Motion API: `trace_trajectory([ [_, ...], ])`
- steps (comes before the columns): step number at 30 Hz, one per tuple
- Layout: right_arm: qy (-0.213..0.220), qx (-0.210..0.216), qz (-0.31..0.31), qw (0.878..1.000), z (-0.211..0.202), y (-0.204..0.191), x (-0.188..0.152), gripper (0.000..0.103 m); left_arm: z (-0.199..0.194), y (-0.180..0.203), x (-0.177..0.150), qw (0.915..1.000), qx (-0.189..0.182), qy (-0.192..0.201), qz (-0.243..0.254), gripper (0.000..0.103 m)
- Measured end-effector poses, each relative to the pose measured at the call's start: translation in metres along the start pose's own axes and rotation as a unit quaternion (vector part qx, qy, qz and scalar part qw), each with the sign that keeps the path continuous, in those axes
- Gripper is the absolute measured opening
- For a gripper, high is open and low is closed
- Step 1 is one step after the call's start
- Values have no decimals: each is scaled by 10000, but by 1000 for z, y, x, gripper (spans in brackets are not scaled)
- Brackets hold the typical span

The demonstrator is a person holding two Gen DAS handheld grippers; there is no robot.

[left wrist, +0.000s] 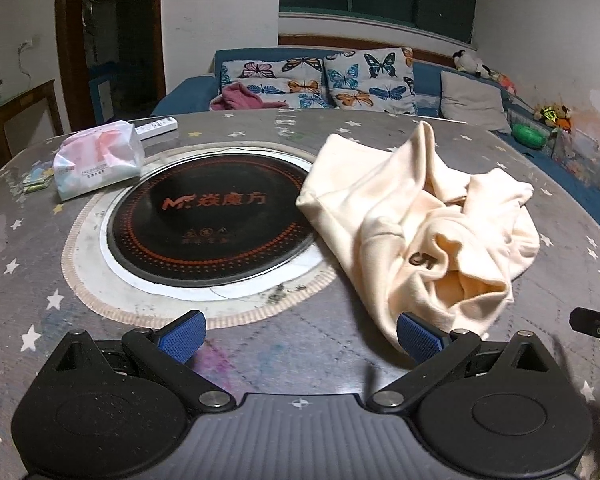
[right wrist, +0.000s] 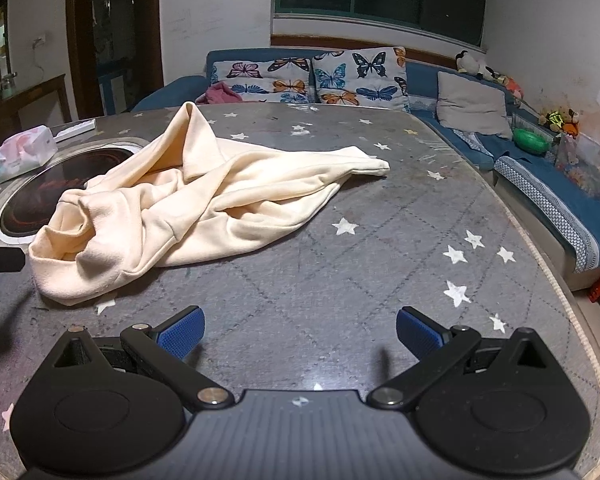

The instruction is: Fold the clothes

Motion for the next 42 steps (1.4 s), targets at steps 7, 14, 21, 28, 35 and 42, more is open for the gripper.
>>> trace_trajectory([
  [7, 8, 39, 18, 10000, -2, -1, 0, 103, -2, 9, -1, 10000, -47, -59, 59, 103],
  [14, 11, 80, 26, 10000, -2, -2, 0, 103, -3, 14, 1, 9999, -114, -50, 89, 103],
  [21, 19, 105, 18, 9999, -2, -3, 2, 103, -3, 20, 2, 9997, -169, -62, 136, 103],
  [28, 22, 155, 16, 9999, -1, -6, 5, 103, -2, 26, 5, 9996, -202, -85, 169, 103],
  [35, 40, 217, 8, 9998, 0, -8, 11, 102, -2, 30, 12, 9996, -221, -65, 191, 103],
  [42, 28, 300, 14, 9995, 1, -8, 14, 99, 1, 34, 15, 9995, -233, -106, 203, 103],
])
Point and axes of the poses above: each gripper's, at about its wrist camera, not at the fingertips, and z roughly the way its jaws point, y to its right, x to its top, the point moved 7 cm from there along z, roughly the way its jaws point, and after that the axes turned 2 degrees about -z, right-handed, at the moved point
